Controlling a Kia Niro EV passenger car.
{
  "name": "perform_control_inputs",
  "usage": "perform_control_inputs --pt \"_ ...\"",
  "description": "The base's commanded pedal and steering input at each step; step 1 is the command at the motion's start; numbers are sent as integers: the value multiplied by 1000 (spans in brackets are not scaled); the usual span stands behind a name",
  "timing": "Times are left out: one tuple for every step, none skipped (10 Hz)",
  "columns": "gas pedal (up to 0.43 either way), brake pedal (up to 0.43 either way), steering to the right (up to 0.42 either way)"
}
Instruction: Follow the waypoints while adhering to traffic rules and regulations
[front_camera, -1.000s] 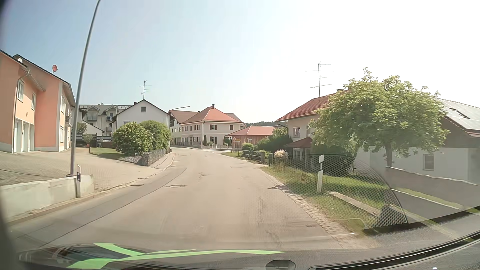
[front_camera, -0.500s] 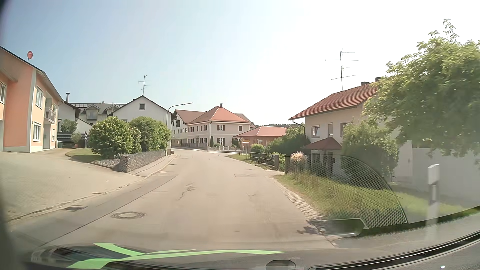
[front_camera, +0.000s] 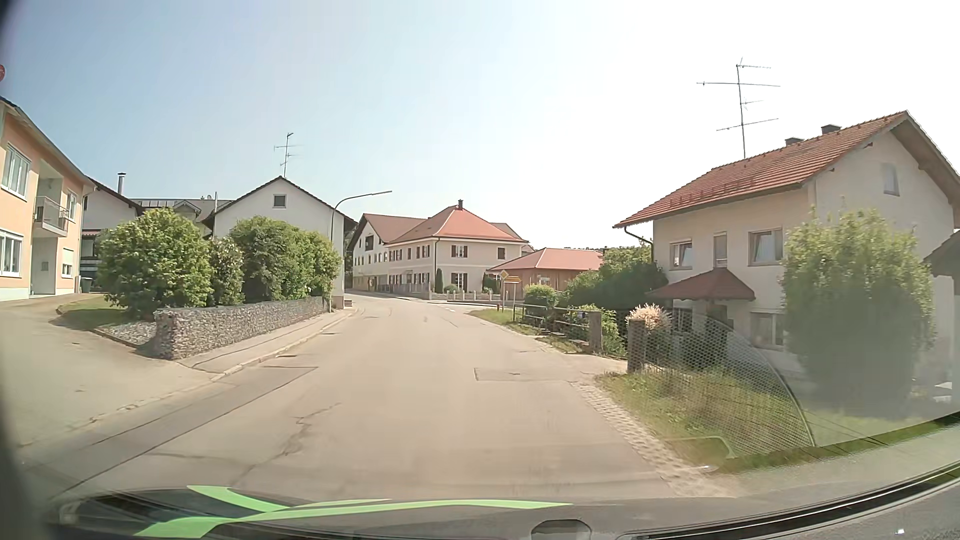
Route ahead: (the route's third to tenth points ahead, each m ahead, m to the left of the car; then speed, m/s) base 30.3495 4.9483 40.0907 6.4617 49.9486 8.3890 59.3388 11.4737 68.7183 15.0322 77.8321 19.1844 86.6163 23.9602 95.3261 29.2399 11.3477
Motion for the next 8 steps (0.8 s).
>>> perform_control_inputs --pt "39 0 -32" --pt "39 0 -31" --pt "39 0 -31" --pt "39 0 -31" --pt "39 0 -31" --pt "39 0 -29" --pt "39 0 -26" --pt "39 0 -26"
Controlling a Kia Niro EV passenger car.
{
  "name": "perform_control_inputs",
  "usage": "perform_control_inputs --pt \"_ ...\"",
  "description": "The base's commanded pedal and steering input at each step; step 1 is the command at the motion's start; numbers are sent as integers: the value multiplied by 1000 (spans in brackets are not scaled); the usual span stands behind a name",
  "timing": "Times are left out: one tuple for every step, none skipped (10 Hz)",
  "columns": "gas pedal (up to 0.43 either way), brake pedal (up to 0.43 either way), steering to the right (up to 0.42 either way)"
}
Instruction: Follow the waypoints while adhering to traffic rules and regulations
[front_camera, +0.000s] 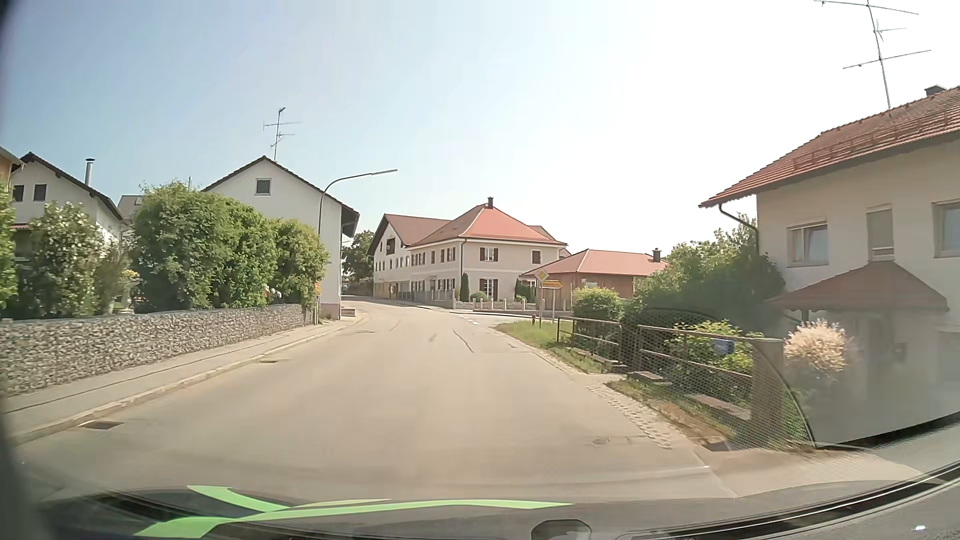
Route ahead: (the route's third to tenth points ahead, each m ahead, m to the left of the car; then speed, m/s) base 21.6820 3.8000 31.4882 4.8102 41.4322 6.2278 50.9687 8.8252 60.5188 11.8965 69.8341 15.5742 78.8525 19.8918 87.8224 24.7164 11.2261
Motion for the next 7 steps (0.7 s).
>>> perform_control_inputs --pt "39 0 -26" --pt "47 0 -26" --pt "47 0 -25" --pt "47 0 -25" --pt "47 0 -27" --pt "67 0 -27" --pt "67 0 -27"
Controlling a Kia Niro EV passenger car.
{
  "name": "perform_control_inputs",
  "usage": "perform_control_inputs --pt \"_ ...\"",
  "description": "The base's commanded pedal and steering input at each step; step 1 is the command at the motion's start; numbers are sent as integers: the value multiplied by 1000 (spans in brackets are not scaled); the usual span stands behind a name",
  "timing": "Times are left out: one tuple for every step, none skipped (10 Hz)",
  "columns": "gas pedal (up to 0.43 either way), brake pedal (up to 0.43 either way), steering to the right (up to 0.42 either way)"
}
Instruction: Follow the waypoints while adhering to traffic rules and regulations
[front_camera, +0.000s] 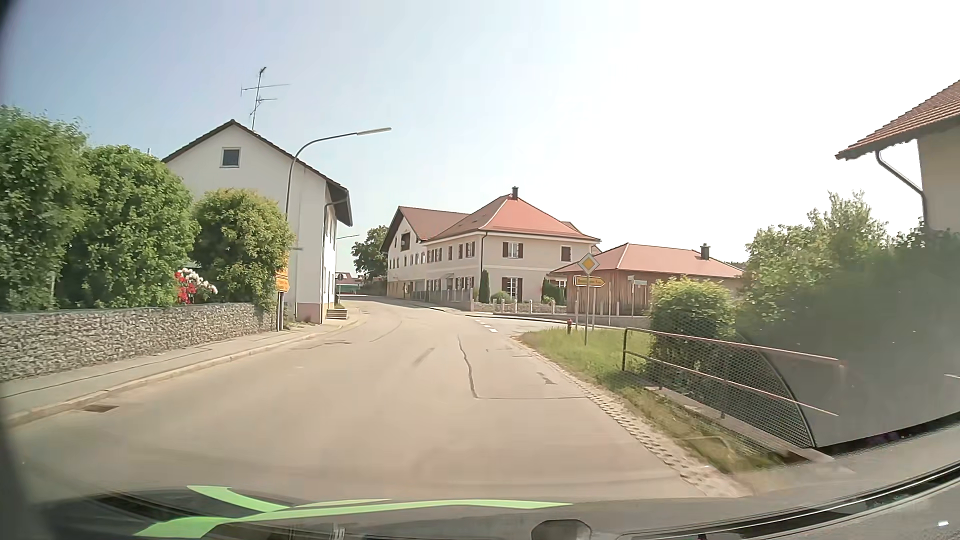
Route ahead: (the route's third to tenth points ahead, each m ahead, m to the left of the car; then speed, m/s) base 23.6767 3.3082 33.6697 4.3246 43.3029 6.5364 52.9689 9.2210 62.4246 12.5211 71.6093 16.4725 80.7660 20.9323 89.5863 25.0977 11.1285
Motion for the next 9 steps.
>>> perform_control_inputs --pt "67 0 -29" --pt "79 0 -29" --pt "79 0 -28" --pt "79 0 -28" --pt "79 0 -28" --pt "79 0 -28" --pt "79 0 -30" --pt "87 0 -31" --pt "87 0 -31"
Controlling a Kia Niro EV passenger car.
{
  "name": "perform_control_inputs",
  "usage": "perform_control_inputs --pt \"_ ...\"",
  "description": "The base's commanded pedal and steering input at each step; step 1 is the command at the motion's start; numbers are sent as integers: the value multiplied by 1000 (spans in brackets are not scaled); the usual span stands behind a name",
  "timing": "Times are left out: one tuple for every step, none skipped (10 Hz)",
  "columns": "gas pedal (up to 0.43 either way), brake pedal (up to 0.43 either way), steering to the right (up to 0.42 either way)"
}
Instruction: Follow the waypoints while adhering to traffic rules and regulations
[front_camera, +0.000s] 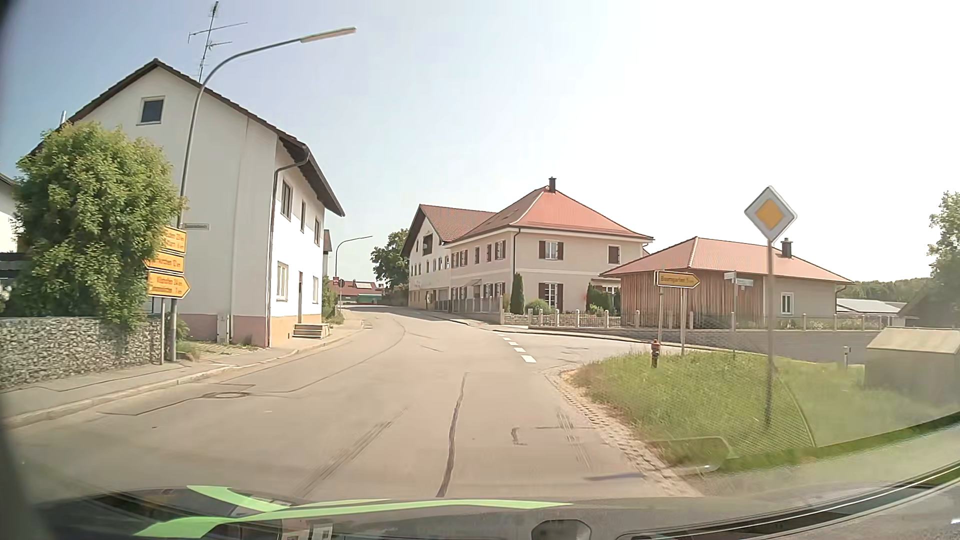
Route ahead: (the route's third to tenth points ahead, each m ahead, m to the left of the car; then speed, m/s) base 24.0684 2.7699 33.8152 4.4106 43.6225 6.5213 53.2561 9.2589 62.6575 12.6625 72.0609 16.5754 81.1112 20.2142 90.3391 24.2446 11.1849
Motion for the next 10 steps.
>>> perform_control_inputs --pt "87 0 -31" --pt "87 0 -32" --pt "87 0 -33" --pt "87 0 -36" --pt "87 0 -38" --pt "87 0 -38" --pt "87 0 -35" --pt "87 0 -35" --pt "87 0 -35" --pt "87 0 -33"
